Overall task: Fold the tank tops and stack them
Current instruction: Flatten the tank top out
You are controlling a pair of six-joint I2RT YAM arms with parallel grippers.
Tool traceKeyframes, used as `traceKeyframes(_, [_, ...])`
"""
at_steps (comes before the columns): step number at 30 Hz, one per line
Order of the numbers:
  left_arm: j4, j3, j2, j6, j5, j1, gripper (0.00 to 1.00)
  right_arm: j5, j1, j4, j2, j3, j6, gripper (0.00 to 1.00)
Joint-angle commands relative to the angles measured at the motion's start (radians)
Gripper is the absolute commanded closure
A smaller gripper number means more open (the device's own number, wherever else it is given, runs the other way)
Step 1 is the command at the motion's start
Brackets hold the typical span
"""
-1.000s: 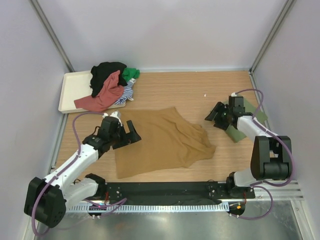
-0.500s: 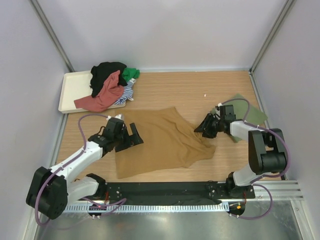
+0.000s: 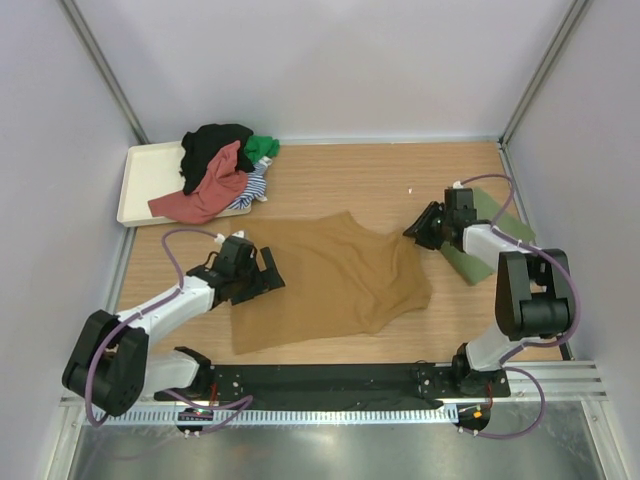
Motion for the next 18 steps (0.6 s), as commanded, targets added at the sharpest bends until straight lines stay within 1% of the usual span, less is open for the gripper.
traceKeyframes(1, [0.021, -0.035, 0.053, 0.008, -0.045, -0.001, 0.02, 0.127, -0.001, 0.066, -0.079, -0.017, 0.019, 0.64])
traceKeyframes(2, [0.024, -0.032, 0.067, 0.009, -0.042, -0.001, 0.02, 0.133, -0.001, 0.072, -0.077, -0.014, 0.019, 0.67])
traceKeyframes(3, [0.027, -0.030, 0.073, 0.009, -0.038, -0.001, 0.02, 0.133, -0.001, 0.072, -0.062, 0.000, 0.016, 0.77])
traceKeyframes(4, [0.026, -0.027, 0.078, 0.011, -0.034, -0.001, 0.02, 0.115, -0.001, 0.069, -0.048, 0.010, 0.014, 0.81])
traceKeyframes(8, [0.027, -0.027, 0.063, 0.008, -0.031, -0.001, 0.03, 0.086, 0.000, 0.083, 0.013, 0.040, 0.023, 0.89])
traceKeyframes(11, [0.013, -0.020, 0.049, 0.009, -0.032, -0.001, 0.03, 0.074, -0.001, 0.071, 0.053, 0.064, 0.023, 0.89])
traceKeyframes(12, [-0.002, -0.017, 0.040, 0.009, -0.032, -0.001, 0.03, 0.078, -0.001, 0.061, 0.059, 0.073, 0.017, 0.86])
traceKeyframes(13, [-0.010, -0.015, 0.032, 0.009, -0.032, -0.001, 0.02, 0.080, -0.003, 0.055, 0.061, 0.073, 0.016, 0.79])
traceKeyframes(14, [-0.016, -0.010, 0.026, 0.009, -0.031, -0.001, 0.02, 0.089, -0.002, 0.055, 0.053, 0.067, 0.013, 0.70])
traceKeyframes(15, [-0.022, -0.010, 0.005, 0.009, -0.031, -0.001, 0.03, 0.106, -0.001, 0.057, 0.046, 0.052, 0.010, 0.57])
traceKeyframes(16, [-0.034, -0.010, -0.008, 0.008, -0.034, -0.001, 0.03, 0.115, -0.001, 0.061, 0.026, 0.044, 0.006, 0.52])
traceKeyframes(17, [-0.042, -0.012, -0.022, 0.006, -0.046, -0.001, 0.02, 0.121, -0.001, 0.063, 0.019, 0.037, 0.000, 0.45])
traceKeyframes(18, [-0.063, -0.010, -0.034, 0.005, -0.057, -0.001, 0.02, 0.127, -0.003, 0.067, 0.013, 0.024, -0.001, 0.42])
